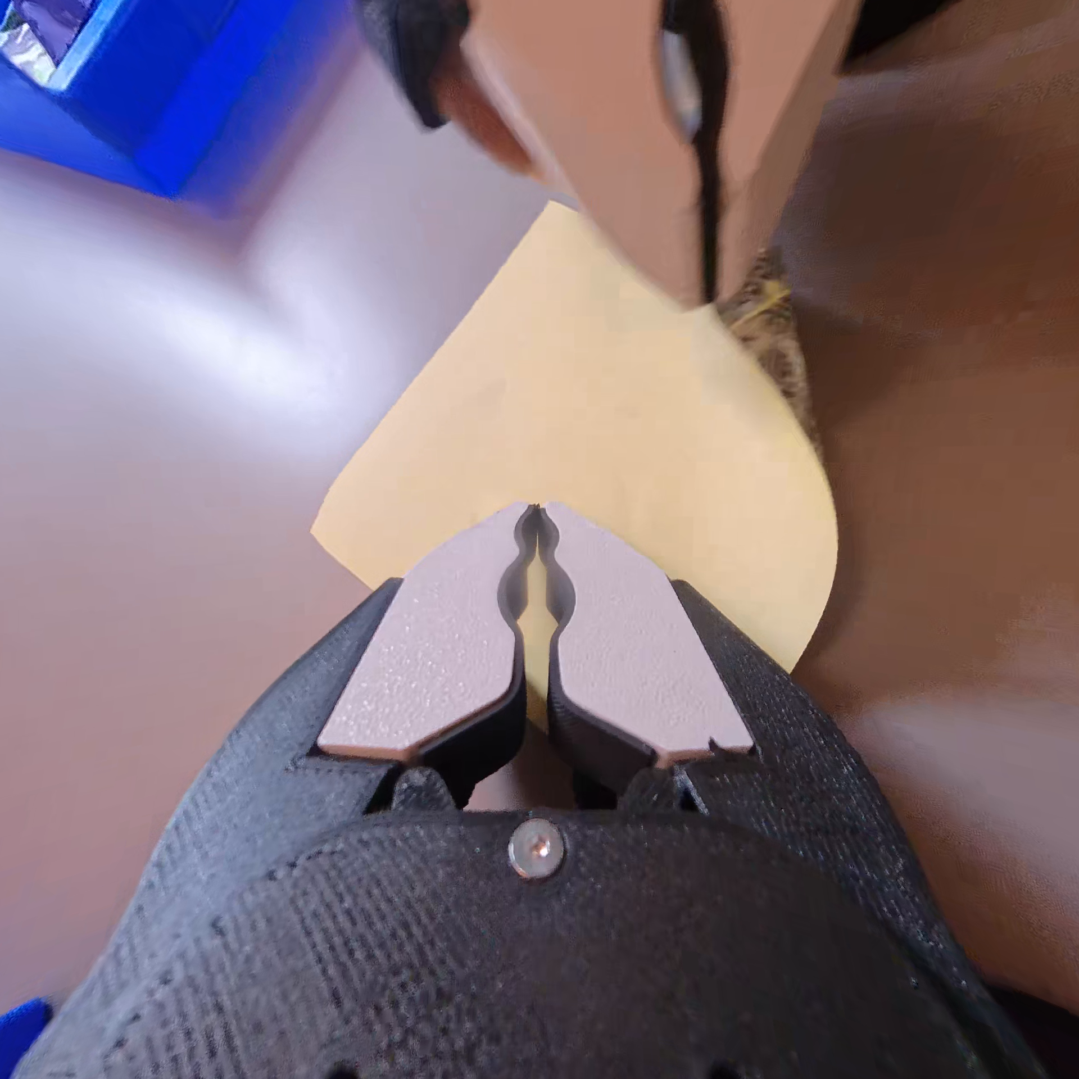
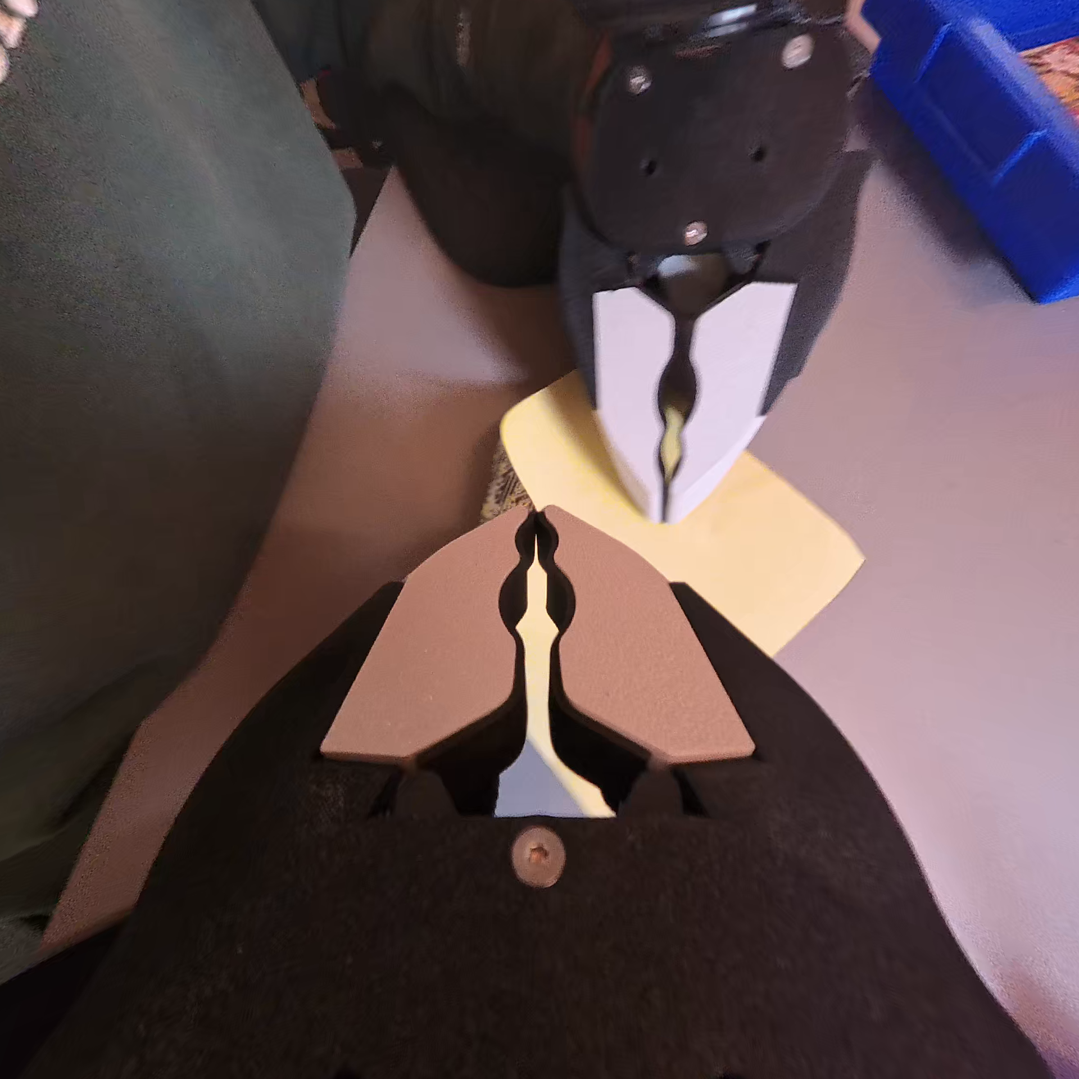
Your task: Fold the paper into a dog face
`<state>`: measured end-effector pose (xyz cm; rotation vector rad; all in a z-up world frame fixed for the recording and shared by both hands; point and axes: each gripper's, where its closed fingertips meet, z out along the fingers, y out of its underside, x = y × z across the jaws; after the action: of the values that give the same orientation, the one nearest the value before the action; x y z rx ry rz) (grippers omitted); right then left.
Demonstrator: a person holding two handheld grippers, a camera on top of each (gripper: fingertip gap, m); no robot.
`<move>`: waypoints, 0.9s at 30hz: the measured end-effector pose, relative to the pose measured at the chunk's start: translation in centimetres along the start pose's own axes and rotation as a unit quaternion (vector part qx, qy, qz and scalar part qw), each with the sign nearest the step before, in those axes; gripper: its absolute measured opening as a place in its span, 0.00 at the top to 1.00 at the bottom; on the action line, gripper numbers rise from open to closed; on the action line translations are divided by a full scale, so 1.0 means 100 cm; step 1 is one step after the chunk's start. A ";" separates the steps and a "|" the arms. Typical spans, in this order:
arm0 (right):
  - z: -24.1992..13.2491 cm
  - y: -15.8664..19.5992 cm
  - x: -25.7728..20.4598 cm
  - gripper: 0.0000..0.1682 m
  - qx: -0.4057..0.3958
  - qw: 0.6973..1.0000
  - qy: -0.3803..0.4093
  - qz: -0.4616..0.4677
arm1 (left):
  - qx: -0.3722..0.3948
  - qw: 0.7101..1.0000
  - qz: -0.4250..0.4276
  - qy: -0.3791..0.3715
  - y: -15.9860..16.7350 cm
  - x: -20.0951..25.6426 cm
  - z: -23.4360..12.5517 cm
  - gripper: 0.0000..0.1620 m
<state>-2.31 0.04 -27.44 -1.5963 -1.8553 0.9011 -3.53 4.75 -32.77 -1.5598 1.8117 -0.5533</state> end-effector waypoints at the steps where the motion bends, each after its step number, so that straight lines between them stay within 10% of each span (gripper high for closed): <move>1: 0.003 0.002 0.009 1.00 -0.004 1.000 0.008 0.002 | 0.001 1.000 0.009 0.007 -0.002 0.003 0.001 1.00; 27: 0.031 0.041 0.072 1.00 -0.096 0.990 0.097 0.039 | -0.004 1.000 -0.009 -0.009 0.001 -0.015 0.004 1.00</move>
<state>-3.19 7.01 -32.81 -1.8128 -1.7969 0.5894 -3.21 6.26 -32.78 -1.5816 1.7907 -0.5401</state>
